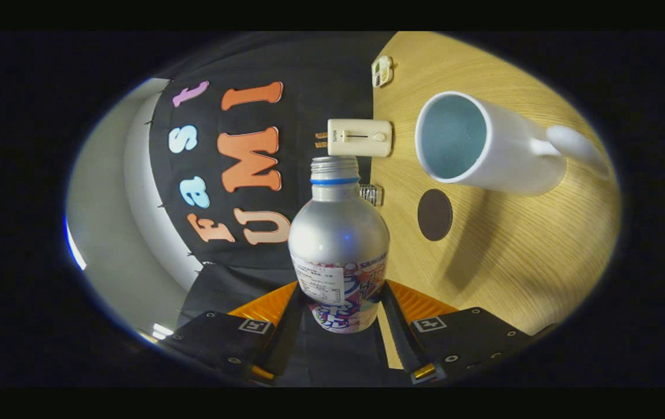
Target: Take the bottle from table, then pour the juice into the cup, finally place the bottle on the coaster
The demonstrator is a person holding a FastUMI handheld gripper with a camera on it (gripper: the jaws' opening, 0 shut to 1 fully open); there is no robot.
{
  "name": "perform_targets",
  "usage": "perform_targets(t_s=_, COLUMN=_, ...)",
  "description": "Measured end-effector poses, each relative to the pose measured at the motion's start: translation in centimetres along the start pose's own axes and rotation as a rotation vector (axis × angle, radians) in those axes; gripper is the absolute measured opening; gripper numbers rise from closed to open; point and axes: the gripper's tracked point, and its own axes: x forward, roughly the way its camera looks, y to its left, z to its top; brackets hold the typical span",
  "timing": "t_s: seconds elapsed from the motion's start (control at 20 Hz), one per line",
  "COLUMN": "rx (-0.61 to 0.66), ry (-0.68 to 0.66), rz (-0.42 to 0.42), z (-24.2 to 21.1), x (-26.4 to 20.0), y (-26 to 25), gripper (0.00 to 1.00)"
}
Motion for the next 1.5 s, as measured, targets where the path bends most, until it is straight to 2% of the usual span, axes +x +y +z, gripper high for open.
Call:
perform_targets(t_s=1.15, rx=0.23, ry=-0.005, rz=0.091, z=0.0, x=-0.1, y=2.0, gripper=0.73)
perform_targets(t_s=1.5, rx=0.26, ry=-0.023, rz=0.11, z=0.3, x=-0.2, y=2.4, gripper=0.73)
